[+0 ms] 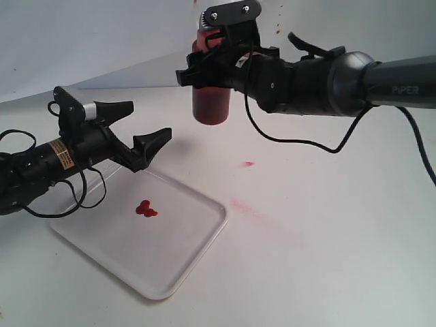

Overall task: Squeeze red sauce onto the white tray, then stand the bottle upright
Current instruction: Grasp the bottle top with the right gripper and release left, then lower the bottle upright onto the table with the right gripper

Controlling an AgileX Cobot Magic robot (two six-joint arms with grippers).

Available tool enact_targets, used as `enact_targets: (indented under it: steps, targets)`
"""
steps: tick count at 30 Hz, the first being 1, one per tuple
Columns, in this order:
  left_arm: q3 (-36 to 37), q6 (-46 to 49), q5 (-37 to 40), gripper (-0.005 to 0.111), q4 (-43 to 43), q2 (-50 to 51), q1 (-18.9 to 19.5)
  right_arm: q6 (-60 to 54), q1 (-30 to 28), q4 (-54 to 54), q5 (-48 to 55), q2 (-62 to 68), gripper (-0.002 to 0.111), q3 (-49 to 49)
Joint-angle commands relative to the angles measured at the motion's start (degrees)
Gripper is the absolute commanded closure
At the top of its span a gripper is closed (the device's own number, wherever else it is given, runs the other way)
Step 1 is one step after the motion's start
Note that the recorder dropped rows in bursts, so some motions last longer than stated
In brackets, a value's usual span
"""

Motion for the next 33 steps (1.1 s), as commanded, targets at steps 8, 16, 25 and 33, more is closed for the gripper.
enact_targets:
  steps: [8, 16, 25, 33]
  targets:
    - [-0.1, -0.6, 0.0, 0.002, -0.7, -0.6, 0.2, 4.9, -1.5, -5.7, -13.4, 6.7, 0.108, -0.5]
    - [-0.1, -0.6, 0.1, 0.002, -0.7, -0.6, 0.2, 8.2, -1.5, -5.8, -13.4, 9.3, 0.108, -0.5]
    - [-0.1, -0.6, 0.1, 0.002, -0.7, -0.6, 0.2, 8.1, -1.5, -5.8, -11.6, 9.9, 0.108, -0.5]
    - [-0.1, -0.6, 0.1, 0.002, -0.7, -0.6, 0.2, 8.1, -1.5, -7.2, -10.3, 10.0, 0.083, -0.5]
